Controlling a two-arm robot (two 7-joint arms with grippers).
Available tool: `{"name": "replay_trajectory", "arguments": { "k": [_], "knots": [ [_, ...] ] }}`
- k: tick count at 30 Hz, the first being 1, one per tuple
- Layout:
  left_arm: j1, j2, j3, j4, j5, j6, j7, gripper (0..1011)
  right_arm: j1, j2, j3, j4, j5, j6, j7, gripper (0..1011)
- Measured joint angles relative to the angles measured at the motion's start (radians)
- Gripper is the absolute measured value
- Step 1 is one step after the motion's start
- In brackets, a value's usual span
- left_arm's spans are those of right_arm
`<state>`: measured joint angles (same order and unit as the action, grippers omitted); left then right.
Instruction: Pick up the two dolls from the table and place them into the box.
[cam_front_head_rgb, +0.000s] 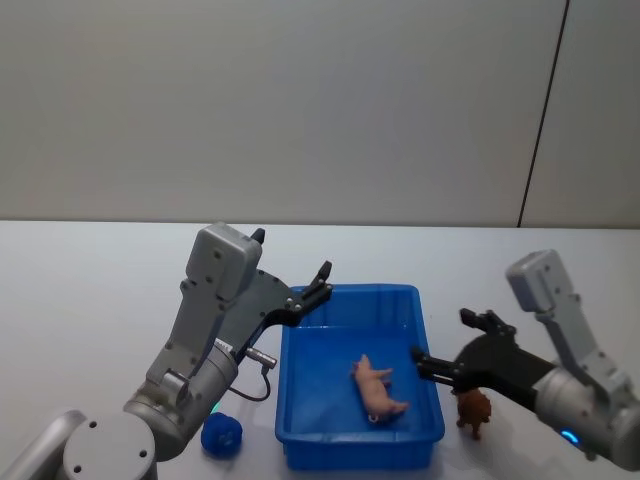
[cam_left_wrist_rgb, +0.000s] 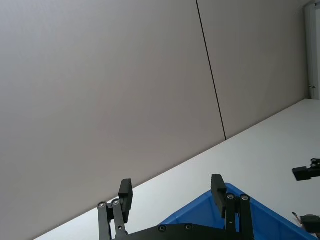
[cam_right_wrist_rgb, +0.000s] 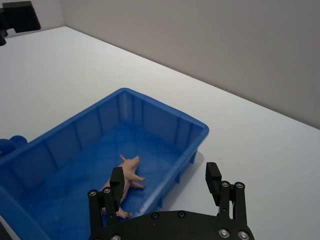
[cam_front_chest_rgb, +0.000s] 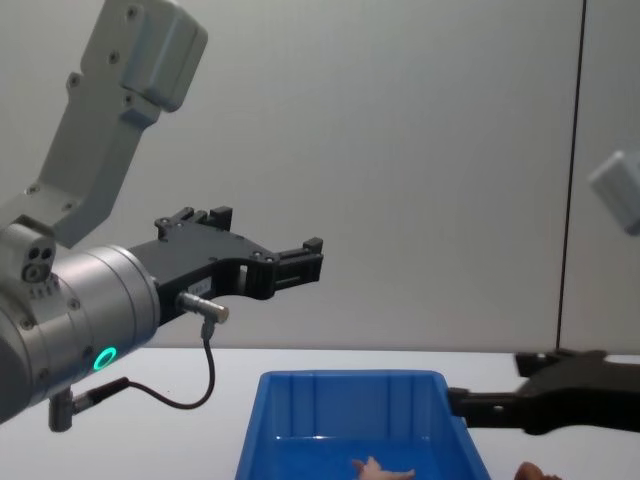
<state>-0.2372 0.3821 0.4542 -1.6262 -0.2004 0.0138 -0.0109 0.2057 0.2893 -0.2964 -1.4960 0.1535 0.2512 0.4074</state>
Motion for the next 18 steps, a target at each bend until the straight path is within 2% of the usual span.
{"name": "replay_trajectory", "arguments": {
  "k": [7, 18],
  "knots": [
    [0.000, 0.000, 0.000, 0.000, 0.000, 0.000, 0.000, 1001, -0.045, 0.045, 0.027, -0.036, 0.038, 0.003, -0.020, 1001],
    [0.000, 0.000, 0.000, 0.000, 0.000, 0.000, 0.000, 1001, -0.091, 0.087, 0.046, -0.048, 0.066, 0.028, -0.026, 1001]
  ]
}}
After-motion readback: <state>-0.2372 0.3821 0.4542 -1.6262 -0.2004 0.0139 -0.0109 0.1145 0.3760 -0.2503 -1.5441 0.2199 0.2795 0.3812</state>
